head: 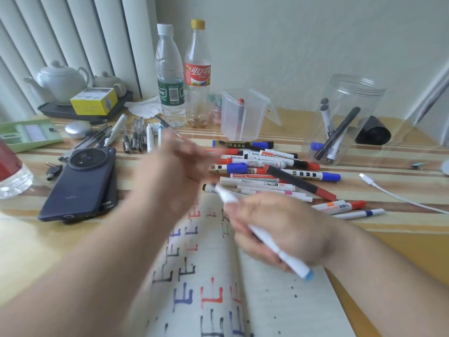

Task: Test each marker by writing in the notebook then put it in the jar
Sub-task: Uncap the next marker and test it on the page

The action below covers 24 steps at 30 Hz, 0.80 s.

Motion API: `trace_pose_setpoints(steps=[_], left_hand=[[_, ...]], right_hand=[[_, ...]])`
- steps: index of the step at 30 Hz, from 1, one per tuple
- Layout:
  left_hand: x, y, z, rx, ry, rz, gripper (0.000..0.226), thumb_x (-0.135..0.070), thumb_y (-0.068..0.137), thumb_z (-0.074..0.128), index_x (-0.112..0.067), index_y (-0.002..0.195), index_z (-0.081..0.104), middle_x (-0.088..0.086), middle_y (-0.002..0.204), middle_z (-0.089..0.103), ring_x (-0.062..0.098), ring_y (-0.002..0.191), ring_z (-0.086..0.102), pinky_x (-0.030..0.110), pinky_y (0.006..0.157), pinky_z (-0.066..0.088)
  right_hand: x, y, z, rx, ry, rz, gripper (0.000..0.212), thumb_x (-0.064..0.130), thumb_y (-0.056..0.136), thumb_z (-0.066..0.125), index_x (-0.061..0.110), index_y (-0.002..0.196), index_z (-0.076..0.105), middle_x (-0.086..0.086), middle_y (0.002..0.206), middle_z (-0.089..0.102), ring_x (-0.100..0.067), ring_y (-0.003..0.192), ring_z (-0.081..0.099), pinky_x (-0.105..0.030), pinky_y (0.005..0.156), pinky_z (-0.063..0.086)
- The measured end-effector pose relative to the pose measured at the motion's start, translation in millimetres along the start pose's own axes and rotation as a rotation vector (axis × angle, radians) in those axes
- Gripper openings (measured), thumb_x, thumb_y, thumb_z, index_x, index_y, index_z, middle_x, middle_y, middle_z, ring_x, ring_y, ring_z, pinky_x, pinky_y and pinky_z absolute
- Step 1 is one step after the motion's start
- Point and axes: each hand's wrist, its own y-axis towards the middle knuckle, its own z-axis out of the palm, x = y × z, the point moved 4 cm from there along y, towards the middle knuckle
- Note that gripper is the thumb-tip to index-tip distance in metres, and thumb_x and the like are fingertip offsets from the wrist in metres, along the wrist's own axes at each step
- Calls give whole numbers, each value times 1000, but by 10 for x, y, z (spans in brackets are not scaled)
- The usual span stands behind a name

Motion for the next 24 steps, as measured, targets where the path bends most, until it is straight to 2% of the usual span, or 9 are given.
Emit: trace_pose_setpoints(steps=[1, 3, 5, 7, 9, 11, 16, 20, 24], left_hand=[[-156, 139, -154, -96, -104, 51, 40, -23, 109, 36, -11, 74, 47, 0, 51, 54, 16, 53, 59, 43, 67, 61], [-305, 256, -324, -115, -127, 88, 45, -35, 108, 36, -15, 70, 49, 3, 64, 63, 19, 68, 68, 44, 75, 61], [-195, 230, -280, -6, -31, 27, 46, -40, 108, 35, -17, 71, 50, 5, 86, 72, 21, 91, 73, 43, 81, 58], [-23, 110, -120, 160, -38, -46, 42, -40, 107, 37, -16, 78, 55, 6, 94, 72, 22, 97, 71, 40, 81, 59], [107, -13, 34, 307, -60, -145, 37, -40, 104, 40, -15, 84, 59, 5, 94, 70, 22, 96, 68, 36, 78, 59], [210, -105, 92, 410, -42, -231, 35, -42, 100, 42, -15, 87, 61, 5, 93, 69, 22, 93, 64, 34, 76, 57], [349, -216, 143, 510, -31, -294, 37, -43, 99, 45, -14, 89, 67, 4, 87, 66, 19, 81, 63, 34, 79, 50], [351, -207, 134, 527, -26, -277, 35, -42, 97, 47, -14, 91, 67, 5, 87, 63, 18, 79, 63, 32, 75, 51], [357, -210, 140, 545, -17, -269, 34, -44, 96, 49, -14, 95, 64, 5, 89, 63, 19, 82, 63, 33, 72, 52]], right_hand=[[-12, -27, 6, 4, -60, 1, 48, 42, 103, 45, 9, 68, 44, -10, 46, 39, -19, 35, 32, -24, 38, 30], [29, -61, -41, -20, -18, -32, 46, 42, 100, 47, 8, 68, 45, -9, 45, 39, -18, 35, 31, -23, 39, 31], [109, -58, -114, -68, 21, -106, 51, 42, 96, 50, 0, 69, 40, -11, 43, 38, -18, 34, 30, -22, 38, 31], [140, -53, -142, -120, -122, -185, 55, 42, 96, 53, -2, 68, 38, -13, 44, 39, -20, 37, 33, -26, 42, 34], [144, -77, -135, -216, -313, -290, 47, 39, 96, 54, 4, 67, 43, -2, 48, 44, -14, 44, 38, -28, 48, 36], [156, -111, -141, -290, -409, -375, 39, 34, 97, 54, 7, 69, 47, 8, 52, 42, -6, 49, 37, -21, 51, 34], [194, -116, -157, -308, -492, -433, 46, 37, 97, 48, 1, 69, 46, -10, 57, 42, -16, 51, 39, -25, 53, 33], [199, -121, -165, -314, -489, -424, 40, 36, 96, 46, 5, 70, 47, -13, 58, 43, -20, 52, 40, -31, 53, 33], [166, -131, -217, -307, -398, -356, 32, 38, 88, 48, 11, 71, 50, -11, 51, 45, -17, 49, 40, -29, 50, 34]])
